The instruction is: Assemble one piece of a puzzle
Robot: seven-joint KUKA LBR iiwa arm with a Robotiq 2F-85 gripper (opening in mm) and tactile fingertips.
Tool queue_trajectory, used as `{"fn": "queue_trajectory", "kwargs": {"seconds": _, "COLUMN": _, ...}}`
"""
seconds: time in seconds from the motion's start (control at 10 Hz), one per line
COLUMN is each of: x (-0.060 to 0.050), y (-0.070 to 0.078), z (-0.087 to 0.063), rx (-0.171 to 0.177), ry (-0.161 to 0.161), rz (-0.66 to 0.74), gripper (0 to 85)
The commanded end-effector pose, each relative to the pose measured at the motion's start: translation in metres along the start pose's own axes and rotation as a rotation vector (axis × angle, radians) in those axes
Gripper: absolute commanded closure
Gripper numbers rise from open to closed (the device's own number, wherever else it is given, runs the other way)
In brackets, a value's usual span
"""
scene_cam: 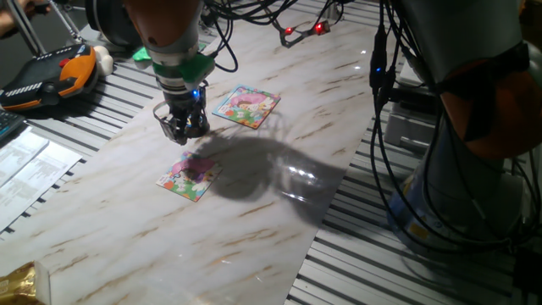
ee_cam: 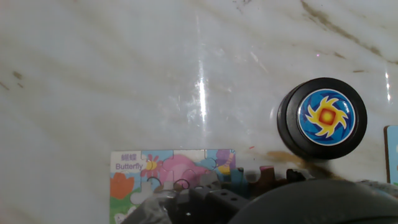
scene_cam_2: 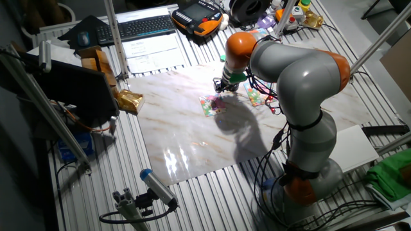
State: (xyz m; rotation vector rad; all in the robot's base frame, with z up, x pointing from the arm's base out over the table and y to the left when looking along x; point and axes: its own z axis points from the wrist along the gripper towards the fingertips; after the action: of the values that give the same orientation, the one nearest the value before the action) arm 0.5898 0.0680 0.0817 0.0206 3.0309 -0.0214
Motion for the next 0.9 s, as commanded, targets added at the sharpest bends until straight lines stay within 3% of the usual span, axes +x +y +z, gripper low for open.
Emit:
{"fn": "queue_trajectory", "kwargs": {"seconds": 0.0, "x": 0.000, "y": 0.000, "z": 0.000, "rx": 0.000, "ry": 0.000, "rz": -0.007, "gripper": 29.0}}
{"fn": "queue_trajectory", "kwargs": {"seconds": 0.2, "x": 0.000, "y": 0.000, "z": 0.000, "rx": -0.015, "ry": 0.006, "rz": -0.010, "gripper": 29.3}}
{"fn": "queue_trajectory", "kwargs": {"seconds": 0.4, "x": 0.000, "y": 0.000, "z": 0.000, "rx": -0.009, "ry": 0.017, "rz": -0.009, "gripper": 29.3}}
{"fn": "queue_trajectory", "kwargs": {"seconds": 0.8, "x": 0.009, "y": 0.028, "z": 0.005, "rx": -0.018, "ry": 0.017, "rz": -0.001, "gripper": 29.0}}
